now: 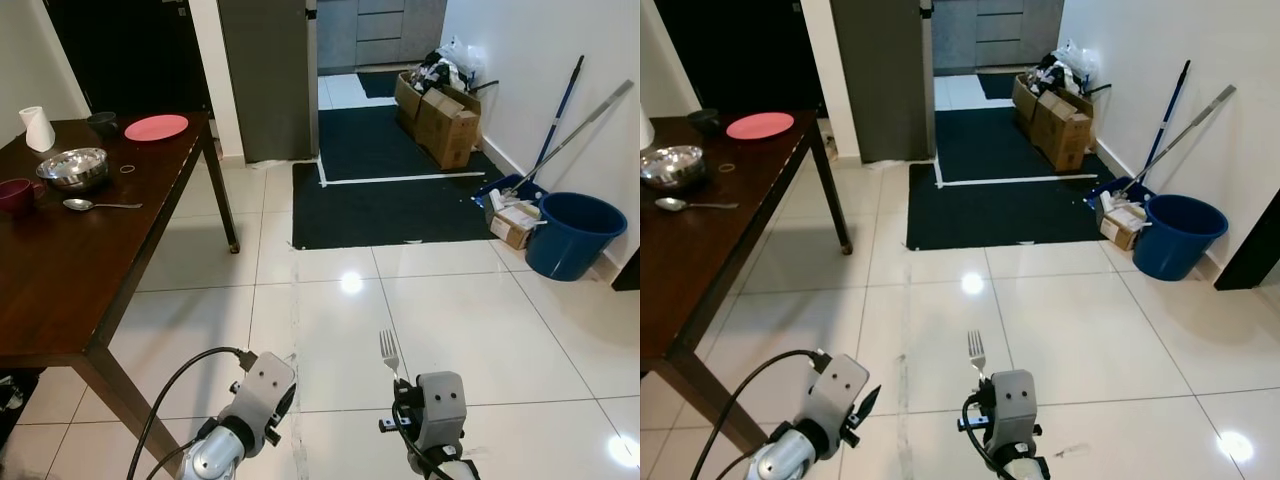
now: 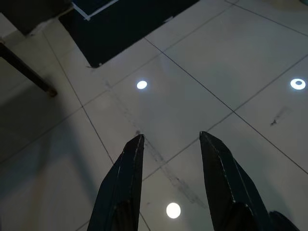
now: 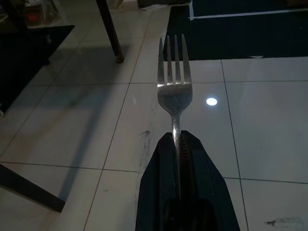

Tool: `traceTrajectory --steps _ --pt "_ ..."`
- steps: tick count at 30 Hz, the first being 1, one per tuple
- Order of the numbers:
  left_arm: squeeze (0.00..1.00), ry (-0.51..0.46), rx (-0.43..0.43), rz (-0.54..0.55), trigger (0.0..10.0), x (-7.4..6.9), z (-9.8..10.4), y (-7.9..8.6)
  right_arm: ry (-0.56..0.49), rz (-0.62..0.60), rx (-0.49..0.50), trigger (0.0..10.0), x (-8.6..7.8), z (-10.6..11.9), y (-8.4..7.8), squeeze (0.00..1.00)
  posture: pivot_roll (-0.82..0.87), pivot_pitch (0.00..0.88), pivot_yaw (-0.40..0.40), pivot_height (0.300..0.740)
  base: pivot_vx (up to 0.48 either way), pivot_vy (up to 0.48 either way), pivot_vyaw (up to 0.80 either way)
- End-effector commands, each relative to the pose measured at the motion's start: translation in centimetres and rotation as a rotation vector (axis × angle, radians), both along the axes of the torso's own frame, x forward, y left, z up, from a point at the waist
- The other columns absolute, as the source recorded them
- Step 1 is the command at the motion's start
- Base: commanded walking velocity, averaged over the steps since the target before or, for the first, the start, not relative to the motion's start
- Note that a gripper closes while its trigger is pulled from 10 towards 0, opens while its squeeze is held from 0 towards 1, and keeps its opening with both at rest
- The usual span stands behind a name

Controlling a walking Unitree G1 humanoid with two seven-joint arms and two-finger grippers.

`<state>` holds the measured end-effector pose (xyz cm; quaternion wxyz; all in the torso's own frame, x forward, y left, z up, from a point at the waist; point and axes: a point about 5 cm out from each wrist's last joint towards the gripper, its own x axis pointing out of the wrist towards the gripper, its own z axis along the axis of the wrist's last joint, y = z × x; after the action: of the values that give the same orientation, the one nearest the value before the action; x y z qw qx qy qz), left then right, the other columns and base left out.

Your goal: Setting the table

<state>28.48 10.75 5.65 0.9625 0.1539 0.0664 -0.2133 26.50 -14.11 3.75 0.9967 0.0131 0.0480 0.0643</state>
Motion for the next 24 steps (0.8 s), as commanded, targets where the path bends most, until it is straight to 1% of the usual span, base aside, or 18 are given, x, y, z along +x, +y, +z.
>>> traceTrajectory --steps 1,7,14,24 --pt "0.00 0.029 0.009 0.013 10.0 -0.18 -0.45 0.66 0.019 -0.007 0.005 10.0 -0.21 -0.27 0.15 0.00 -0.10 0.074 0.138 0.740 0.000 0.000 0.00" --pt "0.00 0.018 0.013 0.024 10.0 0.10 -0.12 0.98 0.017 -0.010 0.013 10.0 -0.06 -0.18 0.27 0.00 -0.07 0.077 0.137 0.740 0.000 0.000 0.00" --pt "0.00 0.020 0.006 0.033 10.0 -0.08 0.03 1.32 0.014 -0.011 0.019 10.0 0.04 -0.04 0.42 0.00 -0.07 0.080 0.137 0.740 0.000 0.000 0.00" --pt "0.00 0.029 -0.027 0.070 10.0 0.57 0.48 1.51 0.009 -0.016 0.020 10.0 0.30 0.14 0.36 0.00 -0.06 0.074 0.134 0.740 0.000 0.000 0.00"
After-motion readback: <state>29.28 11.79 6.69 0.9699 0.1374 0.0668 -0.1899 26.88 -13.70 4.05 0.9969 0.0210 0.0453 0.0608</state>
